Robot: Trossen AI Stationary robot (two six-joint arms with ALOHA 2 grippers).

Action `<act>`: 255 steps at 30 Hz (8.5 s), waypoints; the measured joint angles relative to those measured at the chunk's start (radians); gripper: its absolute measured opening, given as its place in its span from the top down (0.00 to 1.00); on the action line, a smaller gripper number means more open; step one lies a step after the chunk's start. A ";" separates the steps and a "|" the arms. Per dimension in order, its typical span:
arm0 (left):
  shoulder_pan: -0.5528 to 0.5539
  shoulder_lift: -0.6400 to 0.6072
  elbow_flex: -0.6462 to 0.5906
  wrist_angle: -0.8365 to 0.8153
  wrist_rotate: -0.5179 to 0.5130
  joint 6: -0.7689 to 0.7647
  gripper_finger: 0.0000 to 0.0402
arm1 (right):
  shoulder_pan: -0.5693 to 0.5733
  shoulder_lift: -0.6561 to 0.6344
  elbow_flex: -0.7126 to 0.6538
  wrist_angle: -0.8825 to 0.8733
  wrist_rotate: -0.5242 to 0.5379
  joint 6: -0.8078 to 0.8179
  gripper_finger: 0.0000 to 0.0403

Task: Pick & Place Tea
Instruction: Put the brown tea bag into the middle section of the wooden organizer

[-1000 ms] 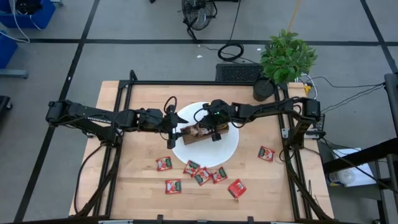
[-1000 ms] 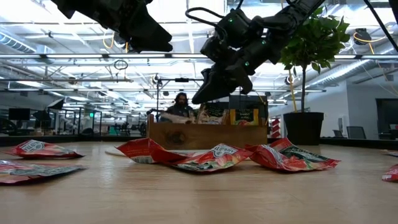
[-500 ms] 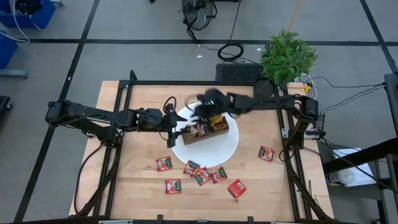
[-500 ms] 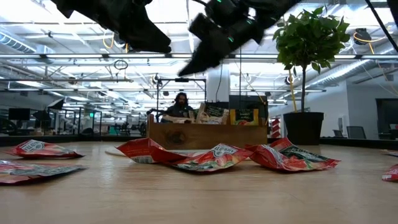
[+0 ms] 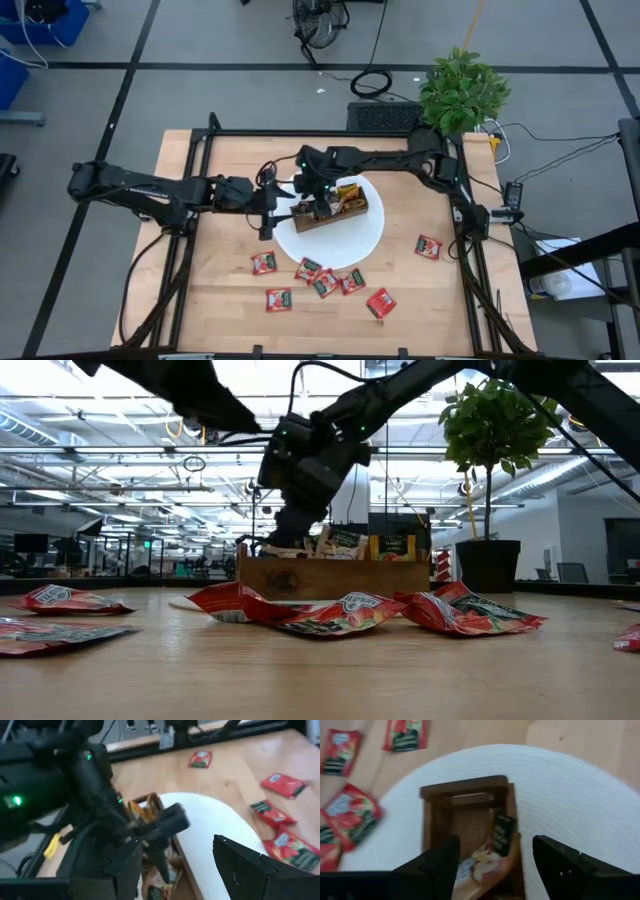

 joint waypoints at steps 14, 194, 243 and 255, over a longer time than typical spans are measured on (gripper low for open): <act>-0.014 -0.033 -0.003 -0.041 -0.028 0.001 0.40 | 0.002 -0.001 -0.095 0.095 -0.004 0.007 0.56; 0.018 -0.032 -0.063 0.038 -0.049 -0.094 0.40 | 0.185 -0.217 -1.139 1.834 0.685 0.168 1.00; 0.018 -0.033 -0.063 0.029 -0.048 -0.110 0.40 | 0.243 -0.258 -1.141 1.788 0.848 -0.085 0.54; 0.018 -0.032 -0.063 0.029 -0.041 -0.112 0.40 | 0.246 -0.258 -1.141 1.816 0.973 -0.156 0.37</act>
